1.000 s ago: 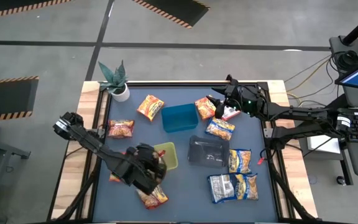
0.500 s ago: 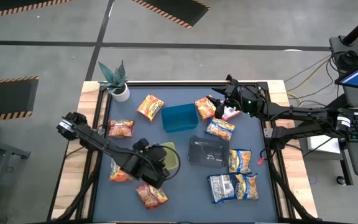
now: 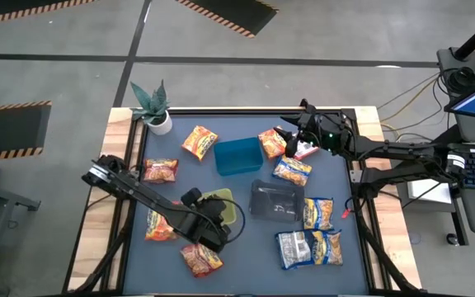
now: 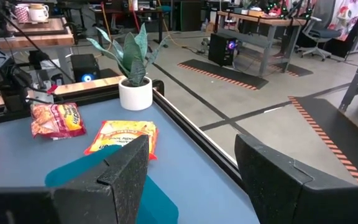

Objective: Sort Maruchan noodles
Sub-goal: Put the red noodle pack into the yellow bin, then put the orange noodle pack into the black bin

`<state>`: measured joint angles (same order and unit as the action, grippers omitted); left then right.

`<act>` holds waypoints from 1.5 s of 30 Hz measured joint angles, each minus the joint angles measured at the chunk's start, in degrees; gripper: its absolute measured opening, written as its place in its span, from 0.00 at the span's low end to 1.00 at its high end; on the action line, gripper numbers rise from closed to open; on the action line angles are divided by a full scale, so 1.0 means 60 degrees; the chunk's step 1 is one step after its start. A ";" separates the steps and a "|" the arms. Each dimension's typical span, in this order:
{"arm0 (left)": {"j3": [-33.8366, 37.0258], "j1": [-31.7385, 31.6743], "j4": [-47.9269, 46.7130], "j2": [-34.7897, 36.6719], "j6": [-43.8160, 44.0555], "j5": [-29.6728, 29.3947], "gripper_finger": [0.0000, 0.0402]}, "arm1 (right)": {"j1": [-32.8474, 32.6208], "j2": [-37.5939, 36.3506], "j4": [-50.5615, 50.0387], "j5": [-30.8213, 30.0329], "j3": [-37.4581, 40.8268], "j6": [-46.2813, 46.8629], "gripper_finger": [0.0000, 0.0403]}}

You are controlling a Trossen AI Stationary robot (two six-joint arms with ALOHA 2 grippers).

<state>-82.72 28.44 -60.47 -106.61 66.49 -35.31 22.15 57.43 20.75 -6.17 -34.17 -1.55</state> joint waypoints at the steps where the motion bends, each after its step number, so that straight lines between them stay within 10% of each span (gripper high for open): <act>1: 0.0000 -0.0022 -0.0020 -0.0019 0.0082 -0.0003 0.29 | 0.0000 0.0000 0.0000 0.0003 0.0000 -0.0010 0.56; 15: 0.0007 -0.0134 -0.1303 -0.0331 0.1919 0.0581 0.02 | 0.0000 0.0000 -0.0108 -0.0001 0.0000 -0.0130 0.56; 35: -0.0034 0.0066 -0.4875 0.0463 0.5176 0.2060 0.00 | 0.0000 0.0000 -0.0102 -0.0084 0.0000 -0.0166 0.56; 45: -0.0078 -0.0030 -0.2937 0.0701 -0.0368 0.0584 0.00 | 0.0000 0.0000 -0.0117 -0.0085 0.0000 -0.0058 0.56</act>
<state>-83.19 28.26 -78.09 -102.40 64.28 -31.80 22.15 57.43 20.05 -6.68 -34.17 -1.89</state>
